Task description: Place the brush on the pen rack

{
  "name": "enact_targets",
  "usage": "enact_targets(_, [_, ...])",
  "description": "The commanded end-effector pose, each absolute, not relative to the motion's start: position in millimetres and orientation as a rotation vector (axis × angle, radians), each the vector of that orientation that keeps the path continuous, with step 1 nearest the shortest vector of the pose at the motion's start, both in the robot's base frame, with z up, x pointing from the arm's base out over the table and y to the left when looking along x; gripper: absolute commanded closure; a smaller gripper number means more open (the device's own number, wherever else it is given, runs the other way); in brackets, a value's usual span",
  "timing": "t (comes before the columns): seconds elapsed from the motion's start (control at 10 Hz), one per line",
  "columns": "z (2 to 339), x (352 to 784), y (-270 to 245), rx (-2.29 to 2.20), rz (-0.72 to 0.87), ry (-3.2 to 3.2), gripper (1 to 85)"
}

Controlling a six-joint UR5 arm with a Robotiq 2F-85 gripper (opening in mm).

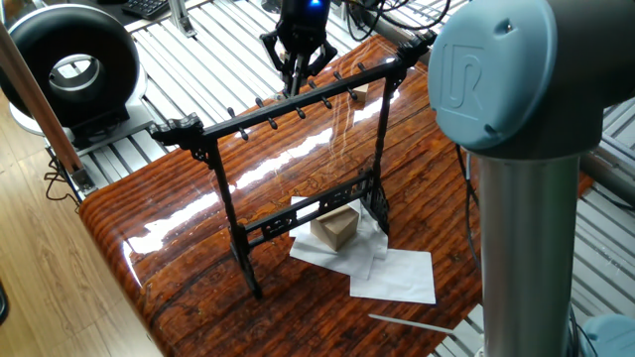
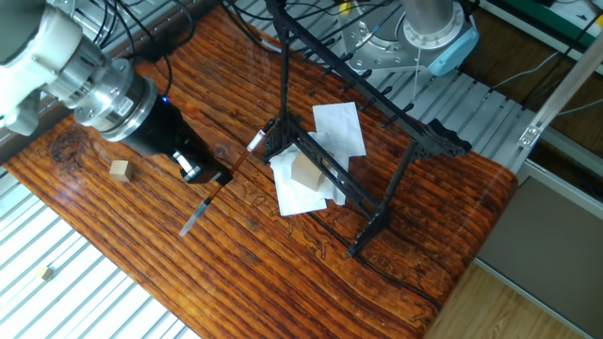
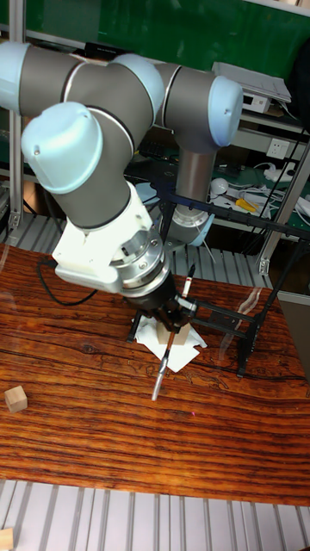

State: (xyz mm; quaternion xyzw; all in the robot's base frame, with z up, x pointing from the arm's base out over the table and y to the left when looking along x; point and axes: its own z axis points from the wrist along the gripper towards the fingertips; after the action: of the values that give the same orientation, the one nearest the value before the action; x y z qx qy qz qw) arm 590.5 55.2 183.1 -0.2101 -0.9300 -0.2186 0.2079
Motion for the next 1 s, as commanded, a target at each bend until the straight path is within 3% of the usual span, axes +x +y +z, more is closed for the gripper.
enact_targets(0.0, [206,588,66,-0.586,-0.688,-2.547,84.7])
enact_targets(0.9, [232,579,81,-0.587,-0.746,-2.543,84.7])
